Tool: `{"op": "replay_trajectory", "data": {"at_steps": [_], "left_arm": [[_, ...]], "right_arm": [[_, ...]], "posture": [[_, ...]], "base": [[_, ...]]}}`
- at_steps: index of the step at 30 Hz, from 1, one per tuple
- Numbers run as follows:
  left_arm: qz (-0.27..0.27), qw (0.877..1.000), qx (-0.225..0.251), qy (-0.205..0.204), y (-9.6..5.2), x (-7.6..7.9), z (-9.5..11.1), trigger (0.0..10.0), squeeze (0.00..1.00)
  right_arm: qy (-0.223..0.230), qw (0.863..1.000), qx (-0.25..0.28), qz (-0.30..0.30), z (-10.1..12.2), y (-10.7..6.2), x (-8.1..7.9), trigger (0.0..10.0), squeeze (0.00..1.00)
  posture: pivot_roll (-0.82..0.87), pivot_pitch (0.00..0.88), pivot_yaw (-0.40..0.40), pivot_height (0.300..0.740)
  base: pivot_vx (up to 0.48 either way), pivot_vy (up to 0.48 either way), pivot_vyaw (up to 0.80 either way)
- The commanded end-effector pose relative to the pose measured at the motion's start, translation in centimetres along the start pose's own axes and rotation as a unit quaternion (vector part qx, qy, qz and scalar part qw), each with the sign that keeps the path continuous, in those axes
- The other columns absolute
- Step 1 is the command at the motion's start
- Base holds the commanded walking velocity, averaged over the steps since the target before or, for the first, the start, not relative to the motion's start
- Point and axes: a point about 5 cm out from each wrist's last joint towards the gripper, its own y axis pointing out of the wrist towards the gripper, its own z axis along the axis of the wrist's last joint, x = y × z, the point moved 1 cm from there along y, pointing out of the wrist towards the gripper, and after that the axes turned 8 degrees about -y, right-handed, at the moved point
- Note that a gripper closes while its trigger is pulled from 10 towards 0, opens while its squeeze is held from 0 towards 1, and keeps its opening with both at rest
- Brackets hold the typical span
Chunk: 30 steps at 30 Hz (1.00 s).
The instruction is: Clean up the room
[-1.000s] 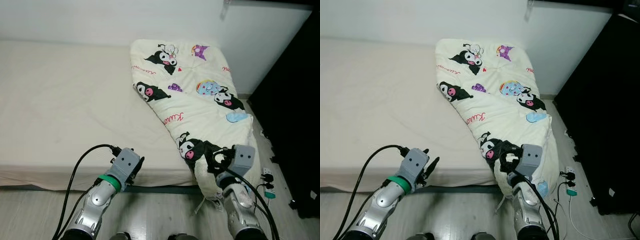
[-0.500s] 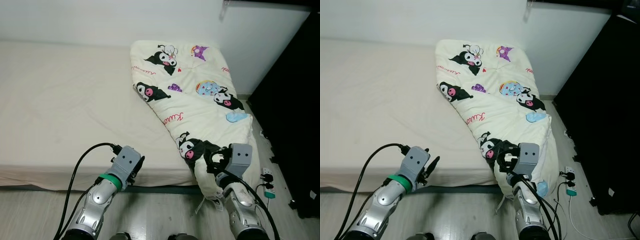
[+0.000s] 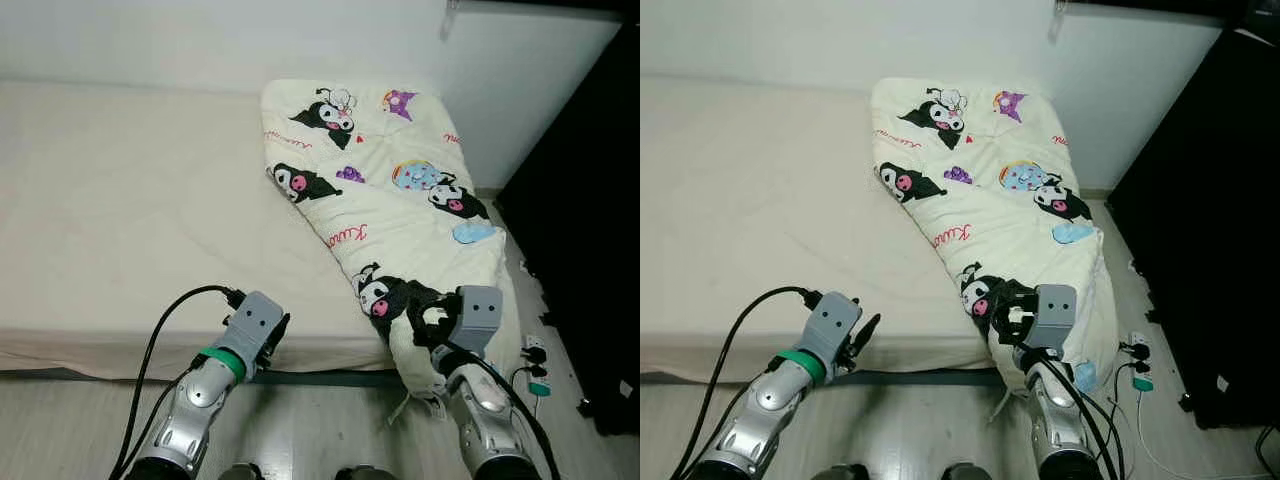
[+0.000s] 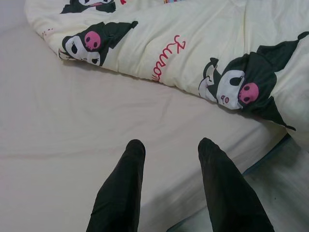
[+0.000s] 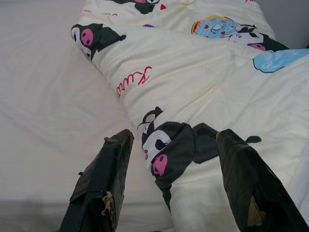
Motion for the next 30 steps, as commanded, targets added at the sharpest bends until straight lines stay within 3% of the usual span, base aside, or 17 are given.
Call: {"op": "replay_trajectory", "data": {"at_steps": [1,25,30], "left_arm": [[-0.007,1.000,-0.009,-0.003,-0.2,0.4,-0.3,10.0,0.00],[-0.004,1.000,-0.013,-0.002,-0.2,0.2,-0.3,10.0,0.00],[-0.003,1.000,-0.013,-0.002,-0.1,0.1,-0.2,10.0,0.00]], "right_arm": [[0.001,1.000,-0.012,-0.006,-0.5,-0.4,0.2,10.0,0.00],[0.001,1.000,-0.011,-0.012,-0.4,-0.3,0.4,10.0,0.00],[-0.022,0.999,0.011,-0.020,0.6,0.0,1.2,10.0,0.00]], "posture": [[0.02,0.093,-0.004,0.675],[0.03,0.094,0.002,0.600],[0.03,0.095,0.004,0.595]], "base": [[0.000,0.000,0.00],[0.000,0.000,0.00],[0.000,0.000,0.00]]}}
